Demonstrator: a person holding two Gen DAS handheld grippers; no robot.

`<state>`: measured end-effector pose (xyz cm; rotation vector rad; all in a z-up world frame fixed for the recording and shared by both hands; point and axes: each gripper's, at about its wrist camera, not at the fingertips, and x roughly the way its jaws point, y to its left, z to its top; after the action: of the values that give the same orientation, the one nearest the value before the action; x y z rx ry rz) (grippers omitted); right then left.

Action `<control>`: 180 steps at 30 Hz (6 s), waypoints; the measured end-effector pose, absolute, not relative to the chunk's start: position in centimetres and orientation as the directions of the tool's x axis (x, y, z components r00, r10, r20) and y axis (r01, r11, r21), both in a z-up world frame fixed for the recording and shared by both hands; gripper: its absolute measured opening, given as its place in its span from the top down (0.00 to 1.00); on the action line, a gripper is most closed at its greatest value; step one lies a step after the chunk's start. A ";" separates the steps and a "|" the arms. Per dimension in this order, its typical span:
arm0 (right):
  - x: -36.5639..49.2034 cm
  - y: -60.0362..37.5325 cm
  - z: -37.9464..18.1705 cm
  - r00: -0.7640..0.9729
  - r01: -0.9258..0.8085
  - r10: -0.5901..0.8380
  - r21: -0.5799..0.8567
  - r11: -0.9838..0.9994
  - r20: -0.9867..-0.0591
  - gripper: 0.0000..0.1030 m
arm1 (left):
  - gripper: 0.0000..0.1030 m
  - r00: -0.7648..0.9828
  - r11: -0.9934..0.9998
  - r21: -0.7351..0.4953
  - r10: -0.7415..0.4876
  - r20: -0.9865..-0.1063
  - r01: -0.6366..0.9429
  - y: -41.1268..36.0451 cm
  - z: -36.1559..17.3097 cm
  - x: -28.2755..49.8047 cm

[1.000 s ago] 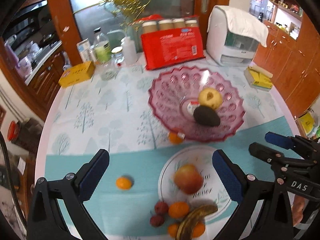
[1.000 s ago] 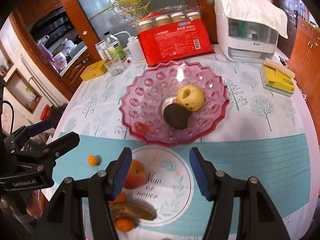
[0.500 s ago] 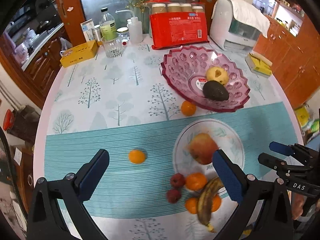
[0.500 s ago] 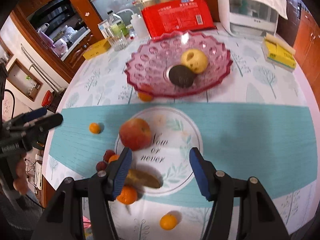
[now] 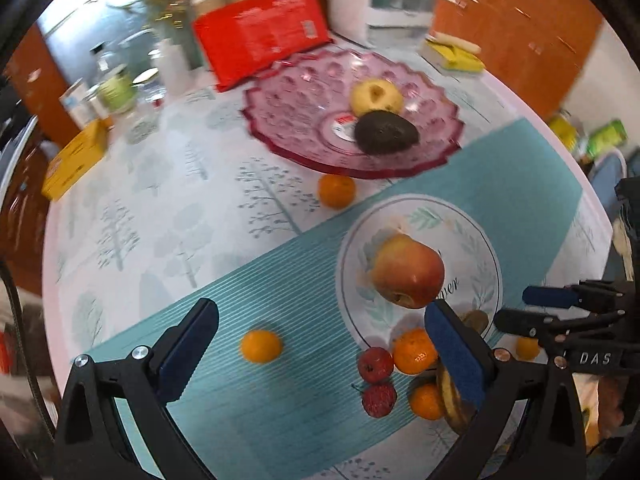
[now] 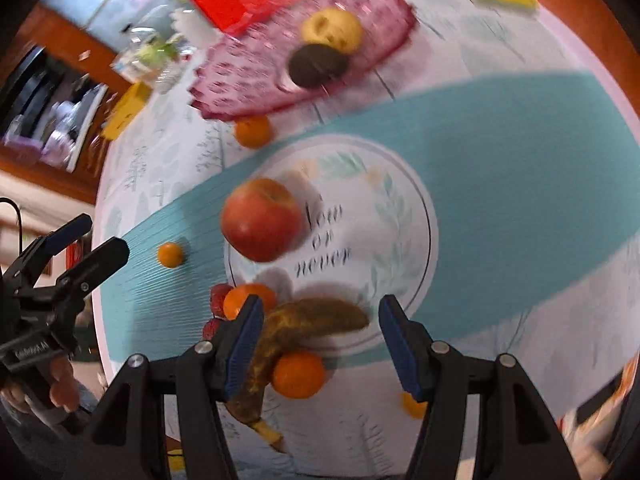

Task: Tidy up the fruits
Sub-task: 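Withdraw both tools from the bowl back toward the fruit plate, then grasp the brown banana with the right tool while the left tool grasps the red apple, then carry apple and banana into the pink bowl and open both tools, then withdraw both tools from the bowl toward the remaining tangerines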

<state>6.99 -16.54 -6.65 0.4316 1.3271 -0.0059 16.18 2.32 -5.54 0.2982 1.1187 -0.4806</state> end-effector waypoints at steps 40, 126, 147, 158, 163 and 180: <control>7.3 -15.9 -12.8 0.280 0.559 0.464 0.535 0.633 -0.841 0.61 | 0.01 0.266 0.839 -0.119 -0.298 -0.917 0.530 -1.3 -10.4 19.8; 28.6 -25.6 -3.9 0.325 0.343 0.421 0.520 0.783 -0.847 0.67 | 0.36 0.327 0.950 -0.059 -0.164 -0.931 0.307 -6.1 -8.0 34.2; 28.8 -23.8 -3.1 0.369 0.212 0.105 0.194 0.958 -0.924 0.54 | 0.36 0.268 0.957 -0.081 -0.159 -0.950 0.280 -7.0 -12.5 37.3; 27.9 -23.2 -3.7 0.376 0.199 0.107 0.193 0.961 -0.921 0.54 | 0.14 0.426 0.942 0.030 -0.123 -0.896 0.334 -7.7 -8.2 34.8; 27.2 -23.6 -2.8 0.401 0.210 0.114 0.213 0.954 -0.909 0.54 | 0.12 0.445 0.941 0.020 -0.140 -0.885 0.338 -7.2 -6.0 33.8; 20.9 -23.3 2.0 0.482 0.219 0.094 0.223 0.950 -0.871 0.54 | 0.11 0.506 0.956 -0.054 -0.201 -0.839 0.289 -1.0 0.8 28.0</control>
<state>20.95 -23.26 2.02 0.3251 1.0705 -0.0783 27.96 -1.01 0.84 0.0974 0.9977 -0.2958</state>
